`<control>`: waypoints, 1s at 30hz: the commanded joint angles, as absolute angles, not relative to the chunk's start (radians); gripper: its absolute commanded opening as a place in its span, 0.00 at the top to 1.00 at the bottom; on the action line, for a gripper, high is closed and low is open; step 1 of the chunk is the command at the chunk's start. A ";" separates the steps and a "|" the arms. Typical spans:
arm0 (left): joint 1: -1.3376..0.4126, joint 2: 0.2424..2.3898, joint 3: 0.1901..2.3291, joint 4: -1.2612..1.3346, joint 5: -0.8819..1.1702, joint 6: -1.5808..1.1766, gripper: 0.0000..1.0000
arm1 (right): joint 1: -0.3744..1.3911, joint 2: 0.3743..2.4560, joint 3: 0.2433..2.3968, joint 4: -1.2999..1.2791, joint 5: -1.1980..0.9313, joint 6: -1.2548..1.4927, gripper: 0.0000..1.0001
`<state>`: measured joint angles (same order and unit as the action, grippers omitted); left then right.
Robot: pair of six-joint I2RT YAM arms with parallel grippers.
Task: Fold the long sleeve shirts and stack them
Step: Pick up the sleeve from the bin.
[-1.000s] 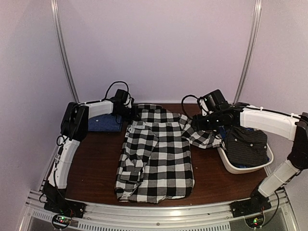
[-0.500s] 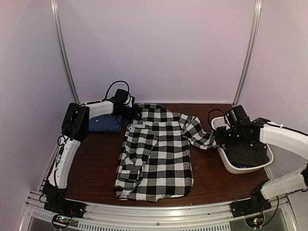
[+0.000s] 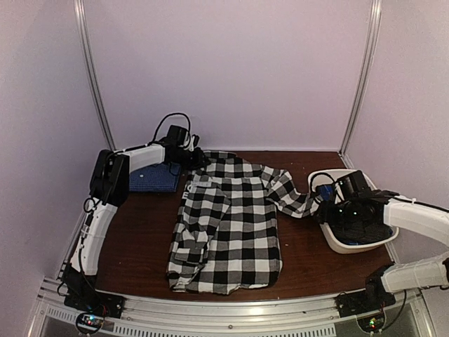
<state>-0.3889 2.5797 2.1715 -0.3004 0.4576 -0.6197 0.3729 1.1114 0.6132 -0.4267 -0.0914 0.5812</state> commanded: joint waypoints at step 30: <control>-0.391 2.319 2.033 -0.242 0.550 -0.622 0.72 | 0.346 1.144 0.711 -0.289 0.030 0.565 0.96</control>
<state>-0.3889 2.4062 2.0739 -0.2852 0.5171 -0.6228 0.3508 1.1355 0.6537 -0.2951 -0.0189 0.6010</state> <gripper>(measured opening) 0.278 0.084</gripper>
